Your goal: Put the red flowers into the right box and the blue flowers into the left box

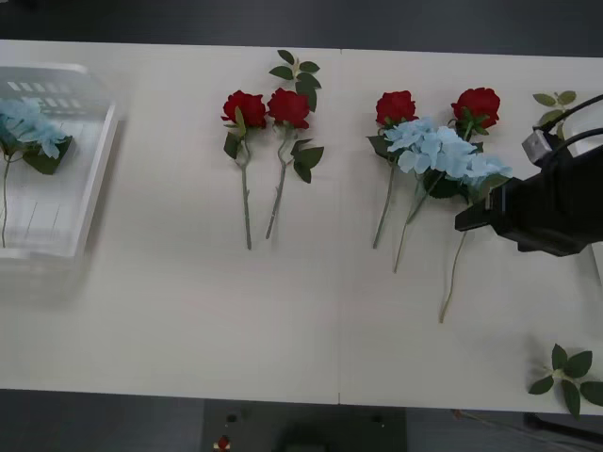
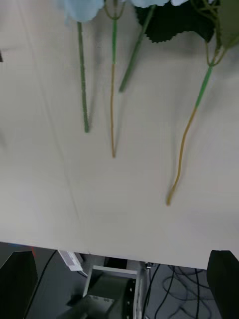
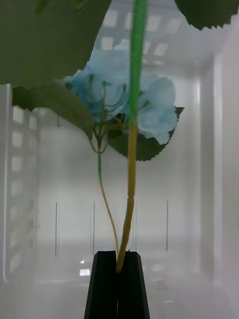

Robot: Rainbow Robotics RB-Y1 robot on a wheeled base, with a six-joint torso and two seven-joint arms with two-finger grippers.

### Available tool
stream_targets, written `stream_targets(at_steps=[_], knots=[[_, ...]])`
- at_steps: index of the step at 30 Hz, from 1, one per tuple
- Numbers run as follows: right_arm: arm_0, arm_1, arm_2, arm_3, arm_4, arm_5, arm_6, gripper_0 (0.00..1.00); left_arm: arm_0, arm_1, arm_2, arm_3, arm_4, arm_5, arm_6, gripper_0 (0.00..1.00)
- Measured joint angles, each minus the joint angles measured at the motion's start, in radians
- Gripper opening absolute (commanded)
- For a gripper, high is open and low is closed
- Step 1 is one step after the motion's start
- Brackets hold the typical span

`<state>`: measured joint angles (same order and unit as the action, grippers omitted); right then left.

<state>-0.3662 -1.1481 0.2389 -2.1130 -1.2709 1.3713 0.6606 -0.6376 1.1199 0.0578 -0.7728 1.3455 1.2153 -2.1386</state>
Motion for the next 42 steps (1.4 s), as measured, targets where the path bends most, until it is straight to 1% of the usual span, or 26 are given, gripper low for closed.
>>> stream_targets(at_steps=[2,4,8,12,15,18,24,26,28,29,30,32,42], knots=[[0.048,0.035,-0.025,-0.007,0.056,-0.003,-0.009,1.0,0.0,-0.002,-0.011,0.0,-0.035,0.0,0.05,0.0],[0.093,0.078,-0.046,-0.01,0.117,-0.011,-0.009,1.0,0.0,-0.007,-0.027,0.0,-0.059,0.0,0.058,0.0],[0.15,0.125,-0.046,-0.01,0.208,-0.063,-0.009,1.0,0.0,-0.023,-0.087,0.0,-0.06,-0.012,0.061,0.0],[0.163,0.166,-0.01,-0.01,0.324,-0.063,-0.009,1.0,0.0,-0.051,-0.151,0.0,-0.06,-0.089,0.065,0.0],[0.164,0.202,0.012,-0.006,0.381,-0.071,-0.009,1.0,0.0,-0.075,-0.168,0.0,-0.06,-0.133,0.096,0.0],[0.164,0.232,0.038,0.021,0.443,-0.123,-0.009,1.0,0.0,-0.088,-0.167,0.0,-0.06,-0.141,0.121,0.0],[0.164,0.27,0.084,0.093,0.518,-0.135,-0.009,1.0,0.0,-0.089,-0.167,0.0,-0.077,-0.141,0.121,0.0],[0.164,0.278,0.088,0.116,0.527,-0.15,-0.009,1.0,0.0,-0.089,-0.167,0.0,-0.077,-0.141,0.121,0.38],[0.164,0.29,0.087,0.139,0.542,-0.152,-0.009,1.0,0.0,-0.089,-0.167,0.0,-0.077,-0.141,0.121,0.69],[0.164,0.298,0.087,0.148,0.555,-0.152,-0.009,1.0,0.0,-0.089,-0.167,0.0,-0.077,-0.141,0.121,0.77],[0.164,0.307,0.087,0.156,0.574,-0.152,-0.009,1.0,0.0,-0.089,-0.167,0.0,-0.077,-0.141,0.121,0.82],[0.164,0.324,0.087,0.165,0.617,-0.152,-0.009,1.0,0.0,-0.089,-0.167,0.0,-0.077,-0.141,0.121,0.86],[0.164,0.347,0.087,0.228,0.688,-0.175,-0.01,1.0,0.0,-0.089,-0.166,-0.002,-0.097,-0.14,0.121,0.86]])
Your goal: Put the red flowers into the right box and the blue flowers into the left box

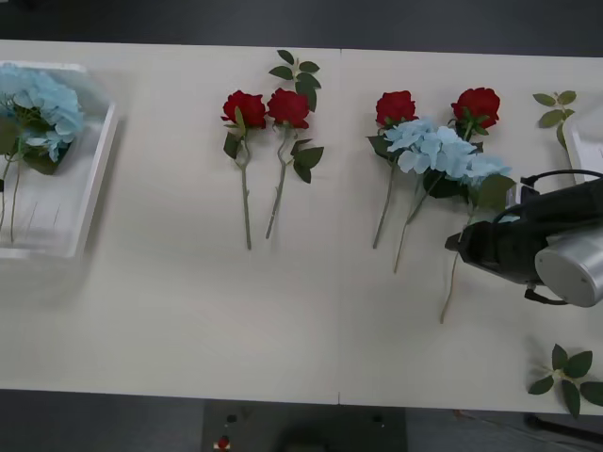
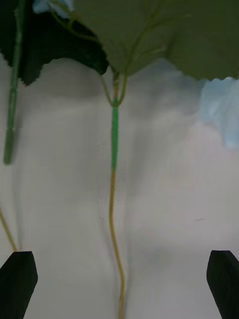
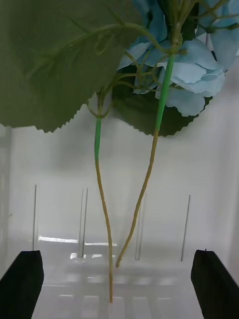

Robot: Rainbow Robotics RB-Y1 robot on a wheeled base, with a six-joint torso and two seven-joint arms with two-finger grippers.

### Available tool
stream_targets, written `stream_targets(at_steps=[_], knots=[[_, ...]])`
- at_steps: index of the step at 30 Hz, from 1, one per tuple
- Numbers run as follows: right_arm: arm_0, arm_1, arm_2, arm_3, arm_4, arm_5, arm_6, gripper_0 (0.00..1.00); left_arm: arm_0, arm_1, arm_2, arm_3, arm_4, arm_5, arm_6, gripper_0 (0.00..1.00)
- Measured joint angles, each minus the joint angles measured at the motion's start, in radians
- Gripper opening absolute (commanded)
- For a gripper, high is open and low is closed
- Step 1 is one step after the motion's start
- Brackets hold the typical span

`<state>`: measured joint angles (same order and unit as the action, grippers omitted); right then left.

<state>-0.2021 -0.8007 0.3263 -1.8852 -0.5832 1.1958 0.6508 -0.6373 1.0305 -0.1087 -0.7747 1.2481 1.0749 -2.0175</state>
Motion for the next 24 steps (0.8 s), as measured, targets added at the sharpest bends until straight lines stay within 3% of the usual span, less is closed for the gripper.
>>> stream_targets(at_steps=[3,7,12,18,24], knots=[[0.0,0.032,0.0,0.047,0.028,-0.03,0.0,1.0,0.0,0.0,0.026,-0.017,0.0,0.06,0.0,0.86],[-0.001,0.088,-0.001,0.103,0.061,-0.032,0.0,1.0,0.002,0.0,0.17,-0.088,0.012,0.274,0.0,0.86],[-0.011,0.117,-0.001,0.137,0.061,-0.059,0.0,1.0,0.017,-0.001,0.352,-0.185,0.184,0.441,0.0,0.86],[-0.043,0.117,0.002,0.158,0.11,-0.067,-0.001,1.0,0.017,-0.021,0.337,-0.275,0.351,0.447,0.0,0.86],[-0.069,0.117,0.003,0.203,0.122,-0.085,-0.034,1.0,0.017,-0.107,0.26,-0.419,0.353,0.325,0.0,0.86]])
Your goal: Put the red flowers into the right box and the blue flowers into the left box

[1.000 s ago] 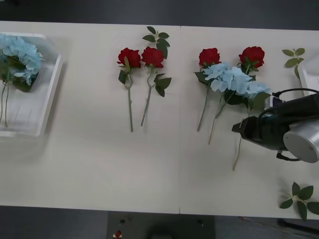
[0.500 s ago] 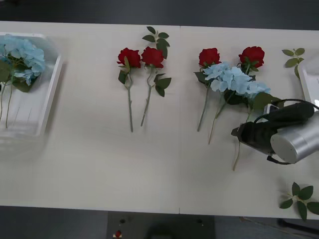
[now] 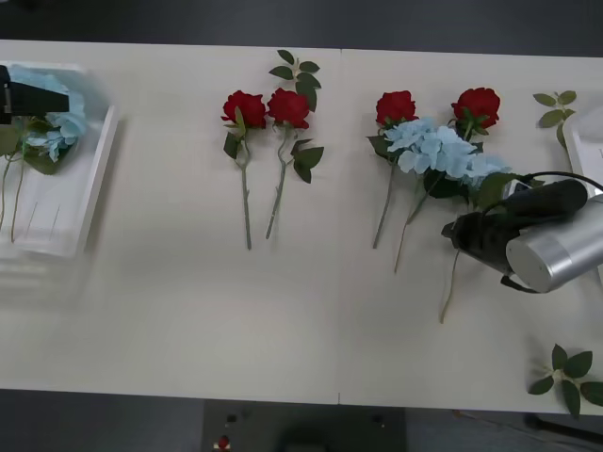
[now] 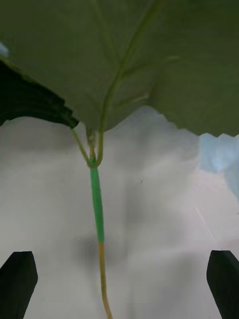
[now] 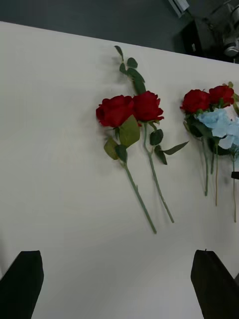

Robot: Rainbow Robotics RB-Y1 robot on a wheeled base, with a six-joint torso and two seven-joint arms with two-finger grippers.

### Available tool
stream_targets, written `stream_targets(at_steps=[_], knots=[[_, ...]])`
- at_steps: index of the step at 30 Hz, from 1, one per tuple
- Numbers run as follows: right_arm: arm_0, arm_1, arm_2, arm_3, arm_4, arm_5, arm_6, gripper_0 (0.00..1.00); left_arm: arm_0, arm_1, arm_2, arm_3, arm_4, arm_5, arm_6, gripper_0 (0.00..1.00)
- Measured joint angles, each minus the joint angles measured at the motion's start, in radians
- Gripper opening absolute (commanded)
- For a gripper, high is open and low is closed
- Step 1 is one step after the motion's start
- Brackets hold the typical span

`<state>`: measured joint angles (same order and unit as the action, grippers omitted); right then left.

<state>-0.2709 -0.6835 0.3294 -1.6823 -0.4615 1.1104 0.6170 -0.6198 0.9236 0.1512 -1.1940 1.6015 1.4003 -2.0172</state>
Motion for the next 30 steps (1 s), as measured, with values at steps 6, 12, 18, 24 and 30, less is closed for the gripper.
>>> stream_targets(at_steps=[6,12,18,24,30], knots=[[-0.009,0.0,0.041,0.024,0.016,-0.023,0.0,1.0,0.0,-0.021,-0.276,-0.123,-0.026,-0.296,0.112,0.86],[-0.009,0.0,0.066,0.038,0.016,-0.023,0.0,0.88,-0.006,-0.021,-0.472,-0.202,-0.112,-0.39,0.237,0.86],[-0.009,0.001,0.068,0.044,0.034,-0.023,0.0,0.22,-0.042,-0.021,-0.554,-0.246,-0.18,-0.446,0.379,0.86],[-0.009,0.001,0.068,0.044,0.034,-0.023,0.0,0.0,-0.066,-0.058,-0.595,-0.267,-0.208,-0.52,0.468,0.86],[-0.009,0.001,0.068,0.044,0.033,-0.023,0.0,0.0,-0.066,-0.132,-0.591,-0.267,-0.276,-0.534,0.652,0.86]])
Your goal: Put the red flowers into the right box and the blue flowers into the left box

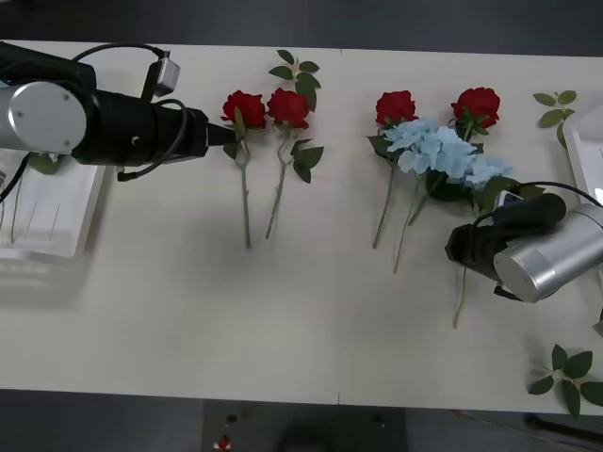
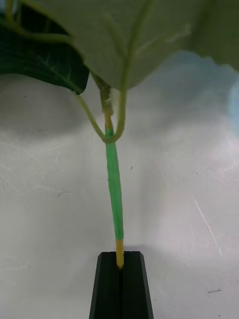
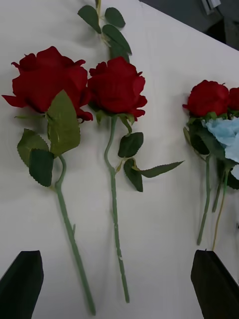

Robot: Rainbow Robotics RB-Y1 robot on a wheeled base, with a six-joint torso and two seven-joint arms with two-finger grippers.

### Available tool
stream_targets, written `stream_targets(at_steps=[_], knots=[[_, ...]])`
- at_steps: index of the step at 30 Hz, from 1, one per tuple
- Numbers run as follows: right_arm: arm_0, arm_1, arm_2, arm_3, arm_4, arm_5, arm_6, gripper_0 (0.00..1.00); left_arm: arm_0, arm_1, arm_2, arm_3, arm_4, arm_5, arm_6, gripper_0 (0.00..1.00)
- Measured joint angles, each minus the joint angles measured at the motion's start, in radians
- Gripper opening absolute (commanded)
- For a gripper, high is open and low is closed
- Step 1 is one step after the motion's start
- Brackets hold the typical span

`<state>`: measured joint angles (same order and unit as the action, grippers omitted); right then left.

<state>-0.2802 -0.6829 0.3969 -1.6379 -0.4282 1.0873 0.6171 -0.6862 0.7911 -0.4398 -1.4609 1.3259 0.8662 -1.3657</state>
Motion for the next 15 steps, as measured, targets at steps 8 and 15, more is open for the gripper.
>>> stream_targets(at_steps=[8,15], knots=[[-0.047,-0.046,-0.011,-0.073,-0.177,0.128,0.0,0.0,-0.127,-0.01,-0.219,0.087,-0.149,-0.054,0.142,0.86],[-0.064,-0.2,-0.183,-0.333,-0.476,0.373,0.0,0.0,-0.208,-0.122,-0.236,0.239,-0.25,-0.054,0.158,0.86]])
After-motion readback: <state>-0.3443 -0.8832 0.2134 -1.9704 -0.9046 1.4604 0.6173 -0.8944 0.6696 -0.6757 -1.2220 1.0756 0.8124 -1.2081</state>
